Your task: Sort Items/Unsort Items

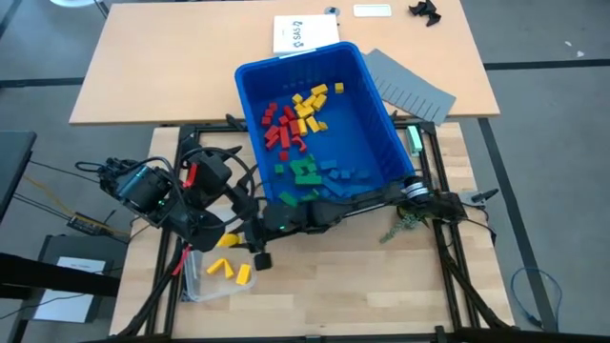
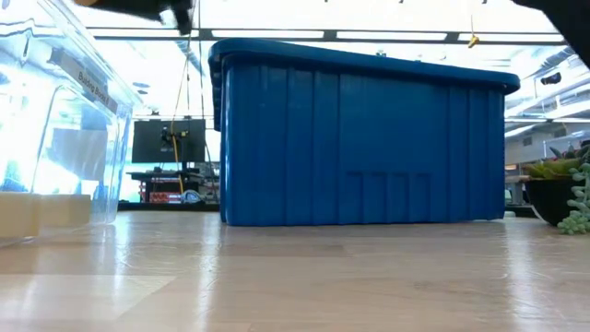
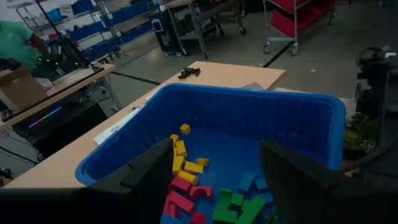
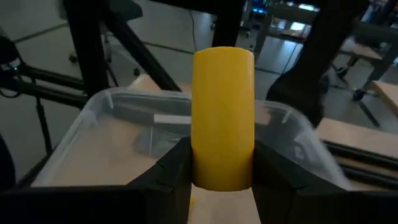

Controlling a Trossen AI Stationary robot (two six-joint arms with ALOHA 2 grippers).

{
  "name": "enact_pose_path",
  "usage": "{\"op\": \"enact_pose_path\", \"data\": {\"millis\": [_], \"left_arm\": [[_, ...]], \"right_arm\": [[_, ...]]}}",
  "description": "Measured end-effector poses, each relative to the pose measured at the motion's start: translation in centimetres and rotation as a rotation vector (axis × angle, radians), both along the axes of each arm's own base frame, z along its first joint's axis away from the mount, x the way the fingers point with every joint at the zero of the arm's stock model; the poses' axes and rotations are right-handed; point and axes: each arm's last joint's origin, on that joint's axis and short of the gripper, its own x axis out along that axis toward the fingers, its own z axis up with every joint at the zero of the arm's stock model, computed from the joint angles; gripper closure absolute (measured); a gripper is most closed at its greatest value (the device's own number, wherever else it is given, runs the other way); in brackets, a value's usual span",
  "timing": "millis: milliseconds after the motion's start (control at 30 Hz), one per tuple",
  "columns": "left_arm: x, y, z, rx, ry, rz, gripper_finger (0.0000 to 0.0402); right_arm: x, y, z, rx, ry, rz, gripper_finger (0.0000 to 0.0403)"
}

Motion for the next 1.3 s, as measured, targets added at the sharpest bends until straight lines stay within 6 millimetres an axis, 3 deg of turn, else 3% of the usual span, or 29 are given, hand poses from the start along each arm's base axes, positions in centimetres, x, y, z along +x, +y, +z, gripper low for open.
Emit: {"op": "enact_pose_path", "data": {"millis": [233, 333, 533, 767, 1000, 1300], "left_arm": [[0.0, 0.0, 0.0, -0.008, 0.009, -0.008, 0.0154], [0.0, 0.0, 0.0, -0.009, 0.008, -0.008, 0.0154], [0.0, -0.1, -0.1, -0.022, 0.012, -0.021, 0.0154], [-0.1, -0.3, 0.0, -0.013, 0.007, -0.023, 0.0154], [0.0, -0.4, -0.3, 0.002, 0.011, -0.016, 0.0154], [1.0, -0.9, -2.5, 0.047, 0.051, 0.013, 0.0154]], "right_arm": [[1.2, 0.0, -2.1, -0.015, 0.047, -0.034, 0.0215], [1.1, 0.0, -2.2, -0.024, 0.059, -0.039, 0.0186], [-0.7, -0.4, 1.2, -0.086, 0.104, -0.022, 0.0159], [-4.3, -2.2, 5.8, -0.165, 0.21, -0.048, 0.0162], [-7.9, -6.4, 9.0, -0.256, 0.354, -0.185, 0.0165], [-12.3, -16.2, 10.3, -0.299, 0.601, -0.408, 0.0169]]}}
